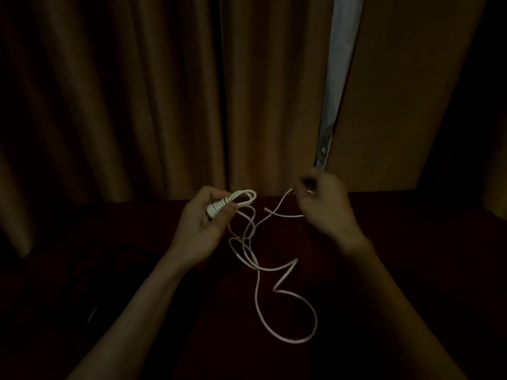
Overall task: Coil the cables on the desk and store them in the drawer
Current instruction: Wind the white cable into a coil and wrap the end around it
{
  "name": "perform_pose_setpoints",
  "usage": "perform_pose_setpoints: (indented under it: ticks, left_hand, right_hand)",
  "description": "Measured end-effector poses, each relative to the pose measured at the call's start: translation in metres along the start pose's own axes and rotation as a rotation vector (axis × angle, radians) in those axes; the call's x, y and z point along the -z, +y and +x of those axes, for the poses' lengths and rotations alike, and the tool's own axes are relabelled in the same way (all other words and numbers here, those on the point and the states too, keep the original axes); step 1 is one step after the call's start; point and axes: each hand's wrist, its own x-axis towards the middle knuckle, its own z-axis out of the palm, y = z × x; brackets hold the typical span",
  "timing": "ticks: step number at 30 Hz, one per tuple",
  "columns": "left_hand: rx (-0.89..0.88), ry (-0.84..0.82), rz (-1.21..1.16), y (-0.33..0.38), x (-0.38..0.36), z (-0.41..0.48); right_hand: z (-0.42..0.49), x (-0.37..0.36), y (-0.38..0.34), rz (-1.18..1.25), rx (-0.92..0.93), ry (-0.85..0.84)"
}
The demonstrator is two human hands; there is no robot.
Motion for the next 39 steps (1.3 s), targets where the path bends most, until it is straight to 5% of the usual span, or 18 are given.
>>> perform_pose_setpoints:
  ticks: [5,10,15,19,23,28,33,39]
  left_hand:
    - [0.067,0.06,-0.163,0.006,-0.004,0.002]
    - [0.338,0.056,-0.566,0.022,-0.01,0.004]
    - [0.66,-0.255,-0.968,0.044,-0.01,0.0]
    - [0.721,-0.397,-1.044,0.051,-0.005,-0.001]
    - [0.746,-0.544,-1.15,0.043,0.0,0.0]
    - [0.646,-0.461,-0.8,0.044,-0.01,-0.001]
    - [0.163,-0.059,-0.138,0.034,-0.018,-0.008]
    - [-0.357,-0.118,0.378,0.024,-0.013,-0.01]
  right_hand:
    - [-0.024,-0.03,-0.04,0.516,-0.003,-0.417]
    - [-0.025,-0.034,-0.042,0.829,-0.092,-0.45]
    - [-0.028,-0.034,-0.041,0.85,0.013,-0.447]
    - [-0.031,-0.023,-0.037,0.981,0.066,-0.581]
    - [-0.026,-0.018,-0.035,0.943,0.068,-0.487]
    - [-0.025,-0.018,-0.039,0.911,0.015,-0.453]
    - [-0.023,-0.021,-0.042,0.818,-0.07,-0.276]
    - [-0.023,-0.03,-0.043,0.685,-0.021,-0.132]
